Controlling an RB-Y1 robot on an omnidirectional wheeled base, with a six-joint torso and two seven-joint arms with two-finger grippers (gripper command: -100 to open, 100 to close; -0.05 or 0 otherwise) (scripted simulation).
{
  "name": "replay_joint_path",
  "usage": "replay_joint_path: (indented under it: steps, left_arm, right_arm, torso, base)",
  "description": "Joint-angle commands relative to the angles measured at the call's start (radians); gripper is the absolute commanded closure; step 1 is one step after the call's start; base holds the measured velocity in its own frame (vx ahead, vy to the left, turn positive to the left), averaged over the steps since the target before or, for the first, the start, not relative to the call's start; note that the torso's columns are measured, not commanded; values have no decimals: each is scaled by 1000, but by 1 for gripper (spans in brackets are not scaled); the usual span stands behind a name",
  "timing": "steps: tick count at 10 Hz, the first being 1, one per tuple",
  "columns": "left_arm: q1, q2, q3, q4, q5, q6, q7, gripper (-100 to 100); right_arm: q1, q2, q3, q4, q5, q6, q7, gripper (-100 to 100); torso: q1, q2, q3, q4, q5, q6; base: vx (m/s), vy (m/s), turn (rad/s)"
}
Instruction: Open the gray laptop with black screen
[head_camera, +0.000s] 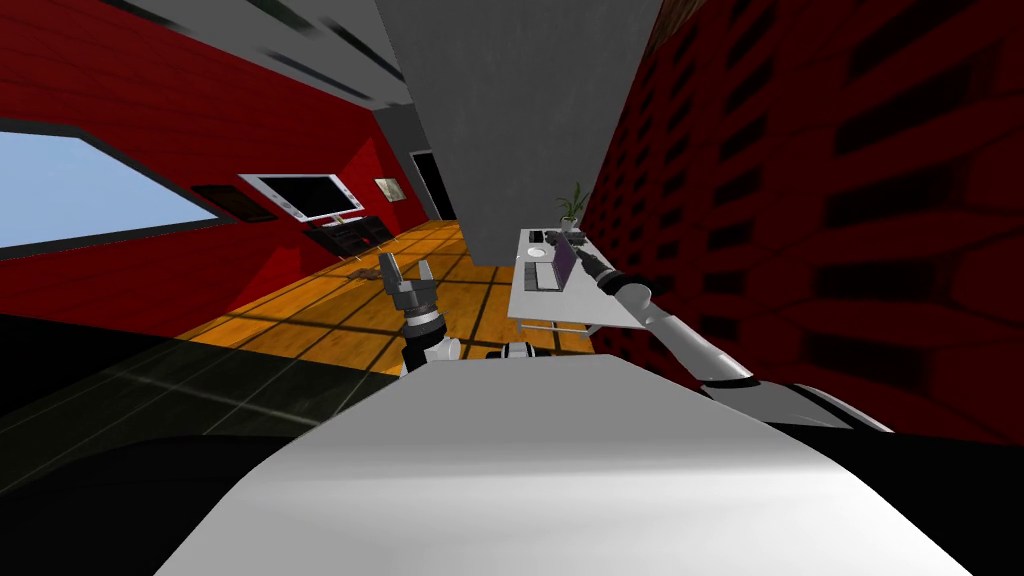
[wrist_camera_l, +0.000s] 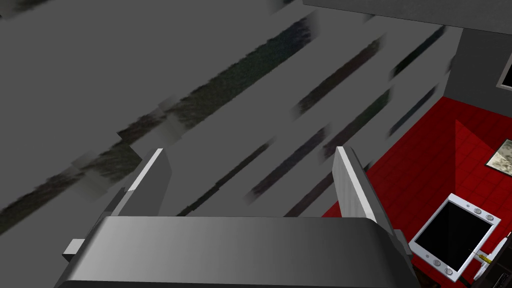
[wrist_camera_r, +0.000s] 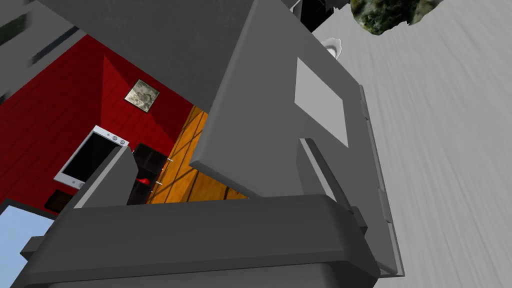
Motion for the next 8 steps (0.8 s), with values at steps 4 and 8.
replay_joint_path:
  steps: [4,8]
  left_arm:
    - [0,0,0,0,0,0,0,0]
    - [0,0,0,0,0,0,0,0]
  right_arm:
    - [-8,-15,16,20,-14,13,-60,-100]
    - [-21,-71,10,50,37,56,-16,100]
  torso:
    - [1,1,1,0,0,0]
    - [4,-6,-4,-6,-2,-1]
  base:
    - [12,-20,29]
    - [10,119,-19]
